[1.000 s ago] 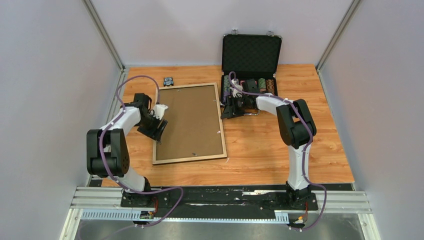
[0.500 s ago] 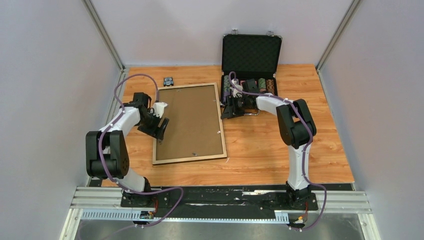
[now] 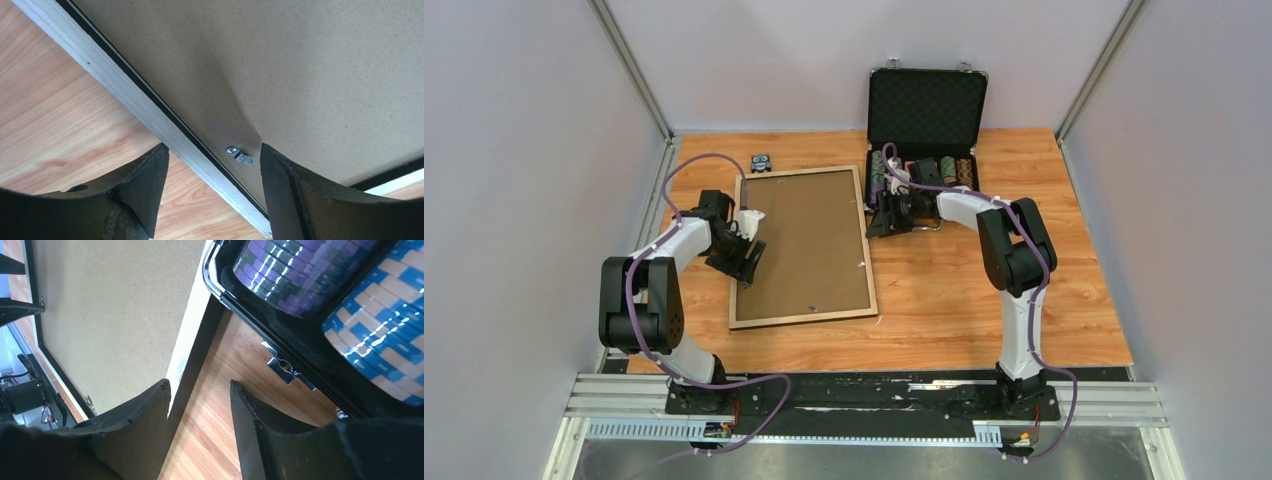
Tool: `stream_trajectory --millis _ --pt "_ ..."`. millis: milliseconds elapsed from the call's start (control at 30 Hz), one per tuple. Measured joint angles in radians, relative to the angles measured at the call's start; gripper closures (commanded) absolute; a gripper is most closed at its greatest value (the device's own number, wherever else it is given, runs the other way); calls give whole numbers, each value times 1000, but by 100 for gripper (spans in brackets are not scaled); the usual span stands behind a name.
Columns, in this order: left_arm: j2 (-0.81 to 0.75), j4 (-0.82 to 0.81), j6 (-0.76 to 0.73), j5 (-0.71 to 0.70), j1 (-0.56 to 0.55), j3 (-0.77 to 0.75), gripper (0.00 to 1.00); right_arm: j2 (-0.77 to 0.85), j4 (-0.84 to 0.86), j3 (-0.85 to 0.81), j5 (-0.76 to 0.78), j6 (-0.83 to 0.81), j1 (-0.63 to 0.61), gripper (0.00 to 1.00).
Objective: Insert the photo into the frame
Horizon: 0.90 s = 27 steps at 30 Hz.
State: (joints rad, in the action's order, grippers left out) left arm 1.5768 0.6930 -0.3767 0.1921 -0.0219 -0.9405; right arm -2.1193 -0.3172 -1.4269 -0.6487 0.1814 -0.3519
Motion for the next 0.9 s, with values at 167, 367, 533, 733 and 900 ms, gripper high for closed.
stream_trajectory --millis 167,367,533,733,900 --pt "0 -21 7 -20 0 13 30 0 0 0 -2 0 1 50" --pt "0 -31 9 -23 -2 21 37 -2 0 0 -5 0 2 50" --pt "-10 -36 7 -34 -2 29 40 -2 0 0 -7 0 3 50" --pt "-25 -41 -1 -43 -2 40 44 -4 1 0 -11 0 5 50" --pt "-27 -40 -8 -45 -2 42 47 -5 2 0 -17 0 7 50"
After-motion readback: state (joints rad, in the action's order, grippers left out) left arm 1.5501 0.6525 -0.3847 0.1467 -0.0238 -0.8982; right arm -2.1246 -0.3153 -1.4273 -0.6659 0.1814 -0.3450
